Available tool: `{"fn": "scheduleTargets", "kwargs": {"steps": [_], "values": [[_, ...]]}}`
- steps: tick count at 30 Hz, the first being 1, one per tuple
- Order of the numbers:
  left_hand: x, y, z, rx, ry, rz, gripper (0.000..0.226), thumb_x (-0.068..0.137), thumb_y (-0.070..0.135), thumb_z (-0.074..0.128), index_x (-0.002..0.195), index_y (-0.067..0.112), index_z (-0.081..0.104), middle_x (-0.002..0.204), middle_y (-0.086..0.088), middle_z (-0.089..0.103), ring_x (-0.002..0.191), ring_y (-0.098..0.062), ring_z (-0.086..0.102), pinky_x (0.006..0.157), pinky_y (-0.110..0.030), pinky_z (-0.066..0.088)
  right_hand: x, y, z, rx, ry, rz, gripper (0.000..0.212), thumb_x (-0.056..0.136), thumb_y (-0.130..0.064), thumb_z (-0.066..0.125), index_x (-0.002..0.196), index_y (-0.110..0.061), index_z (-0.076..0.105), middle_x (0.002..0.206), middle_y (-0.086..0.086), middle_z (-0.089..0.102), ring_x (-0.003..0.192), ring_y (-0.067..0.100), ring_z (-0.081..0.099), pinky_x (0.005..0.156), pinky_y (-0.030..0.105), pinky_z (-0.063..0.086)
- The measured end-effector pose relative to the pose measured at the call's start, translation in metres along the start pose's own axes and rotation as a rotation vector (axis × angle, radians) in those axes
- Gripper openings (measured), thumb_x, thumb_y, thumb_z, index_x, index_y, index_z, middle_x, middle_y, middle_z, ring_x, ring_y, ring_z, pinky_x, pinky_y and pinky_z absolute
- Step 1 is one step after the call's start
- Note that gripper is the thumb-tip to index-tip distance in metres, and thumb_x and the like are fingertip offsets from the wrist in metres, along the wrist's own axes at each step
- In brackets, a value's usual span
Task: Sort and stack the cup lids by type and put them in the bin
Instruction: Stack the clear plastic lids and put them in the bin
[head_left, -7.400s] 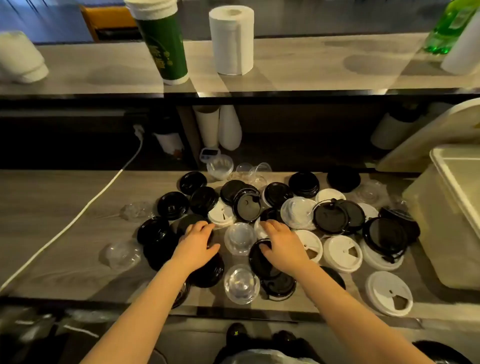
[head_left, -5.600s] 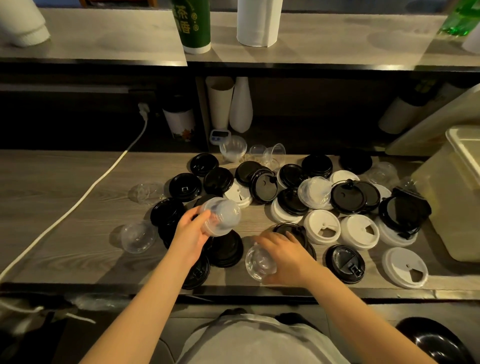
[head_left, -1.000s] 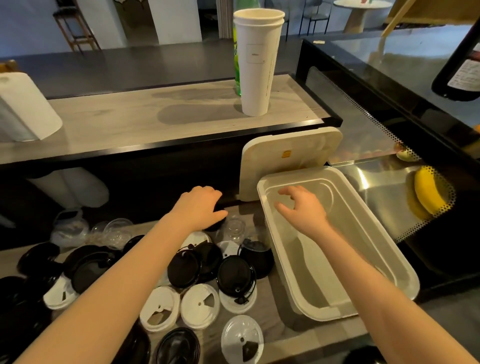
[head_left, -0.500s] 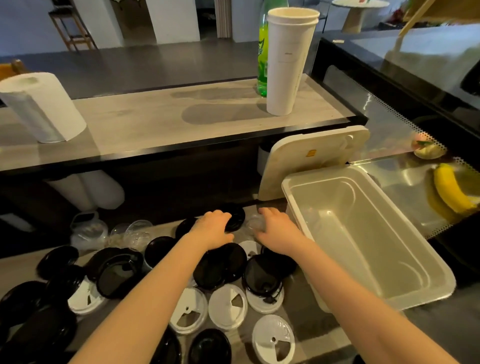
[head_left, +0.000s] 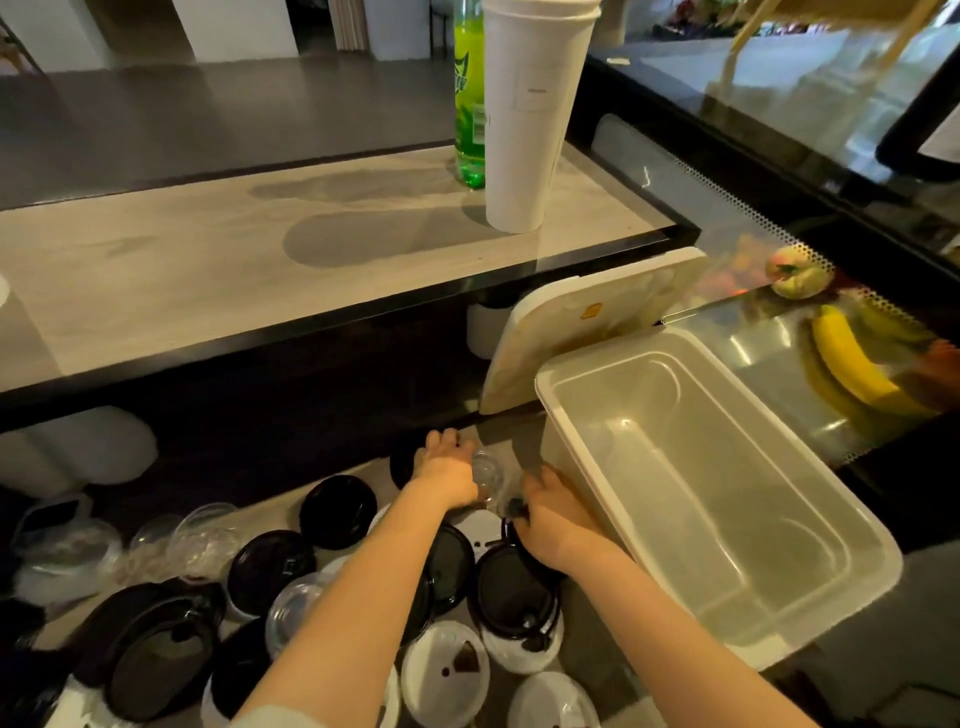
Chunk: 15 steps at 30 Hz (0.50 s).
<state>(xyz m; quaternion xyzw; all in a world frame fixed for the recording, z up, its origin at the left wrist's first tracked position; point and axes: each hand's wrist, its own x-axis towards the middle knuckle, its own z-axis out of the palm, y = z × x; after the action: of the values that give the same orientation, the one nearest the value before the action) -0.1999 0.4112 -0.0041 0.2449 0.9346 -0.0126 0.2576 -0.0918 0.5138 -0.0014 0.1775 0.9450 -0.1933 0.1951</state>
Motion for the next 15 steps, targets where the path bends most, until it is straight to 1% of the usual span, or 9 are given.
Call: {"fn": "scheduleTargets", "kwargs": {"steps": [2, 3, 5, 7, 9, 11, 15], "values": [[0.006, 0.003, 0.002, 0.015, -0.007, 0.002, 0.071, 0.083, 0.032, 0.060, 0.144, 0.017, 0.027, 0.147, -0.008, 0.024, 0.132, -0.031, 0.024, 0.105, -0.039, 0.031, 0.000, 0.000, 0.003, -0.025, 0.007, -0.021, 0.051, 0.096, -0.027, 0.045, 0.144, -0.016, 0.030, 0.158, 0.010, 0.005, 0.144, 0.032, 0.012, 0.117, 0.037, 0.021], [0.008, 0.003, 0.003, 0.014, -0.007, 0.004, 0.071, 0.083, 0.034, 0.061, 0.143, 0.018, 0.027, 0.147, -0.008, 0.024, 0.131, -0.030, 0.025, 0.105, -0.039, 0.031, 0.000, 0.000, 0.005, -0.032, 0.014, -0.021, 0.051, 0.095, -0.027, 0.045, 0.143, -0.016, 0.031, 0.157, 0.011, 0.007, 0.143, 0.033, 0.013, 0.116, 0.039, 0.022], [0.009, 0.002, 0.004, -0.010, -0.007, 0.003, 0.072, 0.082, 0.036, 0.064, 0.143, 0.019, 0.028, 0.147, -0.007, 0.024, 0.131, -0.030, 0.025, 0.106, -0.038, 0.031, 0.002, -0.001, 0.007, 0.003, 0.026, -0.016, 0.048, 0.095, -0.026, 0.047, 0.139, -0.015, 0.033, 0.152, 0.012, 0.019, 0.138, 0.033, 0.024, 0.112, 0.038, 0.029], [0.009, 0.001, 0.004, -0.067, 0.017, -0.008, 0.071, 0.080, 0.032, 0.066, 0.141, 0.020, 0.032, 0.148, -0.006, 0.023, 0.133, -0.029, 0.023, 0.108, -0.037, 0.030, 0.003, -0.001, 0.006, 0.108, 0.012, 0.002, 0.042, 0.094, -0.024, 0.050, 0.132, -0.015, 0.037, 0.144, 0.012, 0.032, 0.130, 0.032, 0.036, 0.106, 0.037, 0.036], [0.005, -0.003, 0.002, -0.155, 0.076, -0.015, 0.070, 0.078, 0.027, 0.069, 0.139, 0.021, 0.035, 0.147, -0.004, 0.025, 0.133, -0.027, 0.024, 0.109, -0.036, 0.030, 0.003, -0.001, 0.004, 0.203, 0.002, 0.015, 0.041, 0.093, -0.022, 0.052, 0.130, -0.016, 0.037, 0.138, 0.010, 0.038, 0.125, 0.028, 0.043, 0.101, 0.036, 0.039], [0.000, -0.006, 0.001, -0.226, 0.166, 0.023, 0.070, 0.076, 0.028, 0.070, 0.138, 0.021, 0.037, 0.145, -0.003, 0.028, 0.132, -0.025, 0.026, 0.107, -0.035, 0.031, 0.005, -0.002, 0.003, 0.266, 0.019, 0.031, 0.040, 0.093, -0.020, 0.054, 0.130, -0.014, 0.038, 0.137, 0.008, 0.041, 0.124, 0.026, 0.044, 0.101, 0.035, 0.039], [-0.020, -0.012, -0.012, -0.328, 0.299, 0.055, 0.068, 0.073, 0.036, 0.070, 0.132, 0.017, 0.042, 0.138, -0.004, 0.036, 0.126, -0.024, 0.031, 0.100, -0.032, 0.033, 0.007, -0.002, 0.000, 0.256, 0.031, 0.046, 0.042, 0.092, -0.017, 0.054, 0.131, -0.012, 0.039, 0.139, 0.010, 0.040, 0.127, 0.027, 0.042, 0.104, 0.035, 0.037]]}}
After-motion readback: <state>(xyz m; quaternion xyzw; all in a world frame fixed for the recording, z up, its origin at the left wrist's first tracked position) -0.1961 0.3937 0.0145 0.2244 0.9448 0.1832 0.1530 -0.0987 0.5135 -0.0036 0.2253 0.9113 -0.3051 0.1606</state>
